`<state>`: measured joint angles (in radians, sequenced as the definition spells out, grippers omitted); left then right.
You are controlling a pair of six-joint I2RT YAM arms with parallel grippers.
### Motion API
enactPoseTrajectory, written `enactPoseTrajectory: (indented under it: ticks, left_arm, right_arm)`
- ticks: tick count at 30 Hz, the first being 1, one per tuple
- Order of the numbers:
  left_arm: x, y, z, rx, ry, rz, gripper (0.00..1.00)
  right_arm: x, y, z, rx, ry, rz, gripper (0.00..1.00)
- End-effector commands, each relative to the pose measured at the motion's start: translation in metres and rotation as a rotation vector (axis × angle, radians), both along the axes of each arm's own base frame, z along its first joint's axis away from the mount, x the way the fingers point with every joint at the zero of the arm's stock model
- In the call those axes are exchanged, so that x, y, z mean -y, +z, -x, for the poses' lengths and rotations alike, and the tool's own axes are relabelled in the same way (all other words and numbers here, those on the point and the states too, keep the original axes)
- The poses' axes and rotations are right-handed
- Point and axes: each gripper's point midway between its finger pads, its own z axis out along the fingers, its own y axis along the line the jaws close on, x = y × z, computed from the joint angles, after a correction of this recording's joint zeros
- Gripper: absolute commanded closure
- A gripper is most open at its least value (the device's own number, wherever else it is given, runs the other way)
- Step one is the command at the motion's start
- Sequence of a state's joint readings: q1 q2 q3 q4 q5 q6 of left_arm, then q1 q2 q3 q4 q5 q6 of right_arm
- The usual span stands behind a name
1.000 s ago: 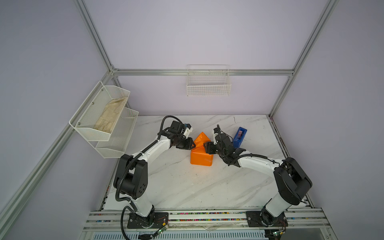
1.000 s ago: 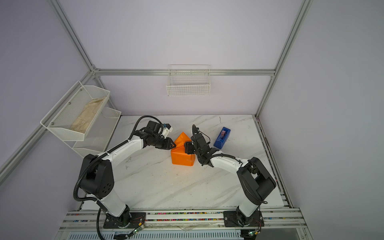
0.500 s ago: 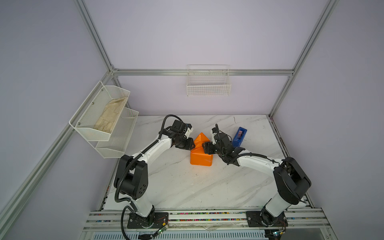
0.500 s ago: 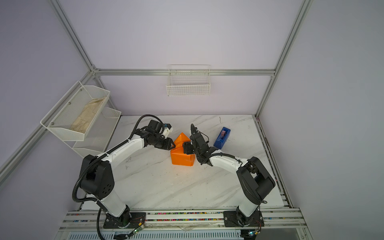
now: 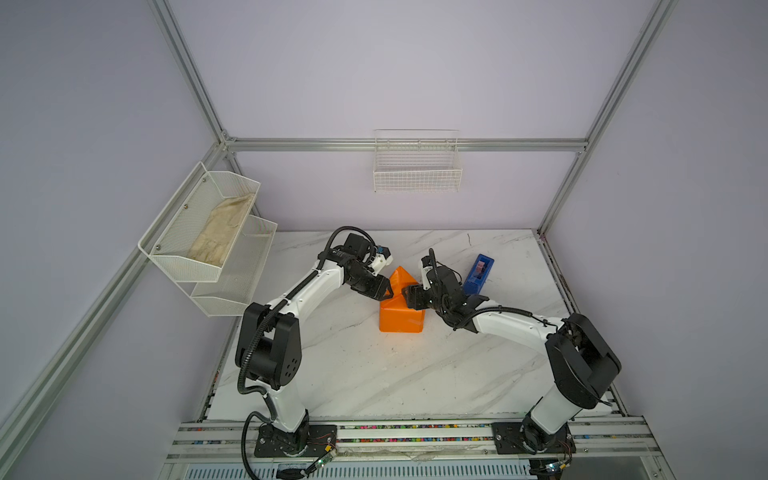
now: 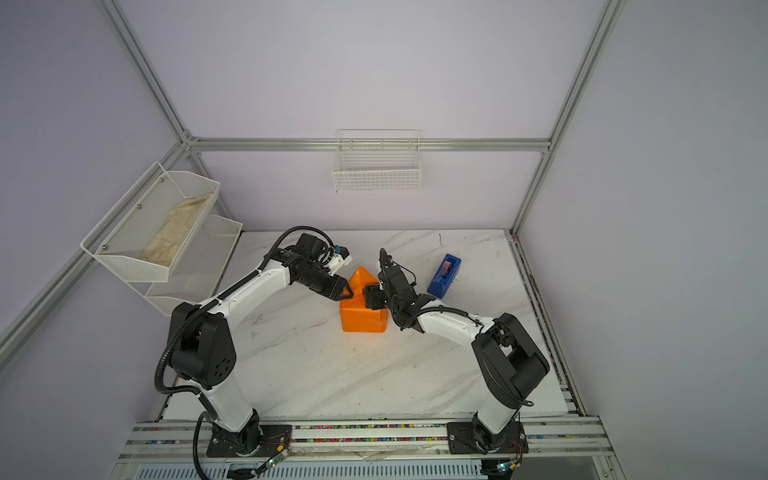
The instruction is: Wrap the gift box in paper
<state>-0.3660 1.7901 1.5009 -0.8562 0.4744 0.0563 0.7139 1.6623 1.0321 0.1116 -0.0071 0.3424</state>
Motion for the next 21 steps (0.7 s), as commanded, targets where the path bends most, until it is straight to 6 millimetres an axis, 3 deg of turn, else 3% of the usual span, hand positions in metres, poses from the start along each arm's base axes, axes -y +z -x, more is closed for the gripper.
enactPoseTrajectory:
  ticks: [1,8,13,21]
  left_arm:
    - [0.019,0.048,-0.022,0.170,-0.141,0.121,0.48]
    - [0.026,0.044,-0.030,0.129,-0.208,0.237,0.48]
    - [0.034,0.037,-0.021,0.080,-0.257,0.296,0.50]
    - [0.027,0.025,-0.014,0.073,-0.259,0.258,0.70]
  right_arm:
    - [0.014,-0.065,0.036,-0.177,0.064,0.161,0.29]
    - [0.014,-0.066,0.037,-0.181,0.068,0.156,0.29]
    - [0.013,-0.065,0.037,-0.176,0.071,0.153,0.29]
    - [0.011,-0.066,0.037,-0.180,0.078,0.149,0.30]
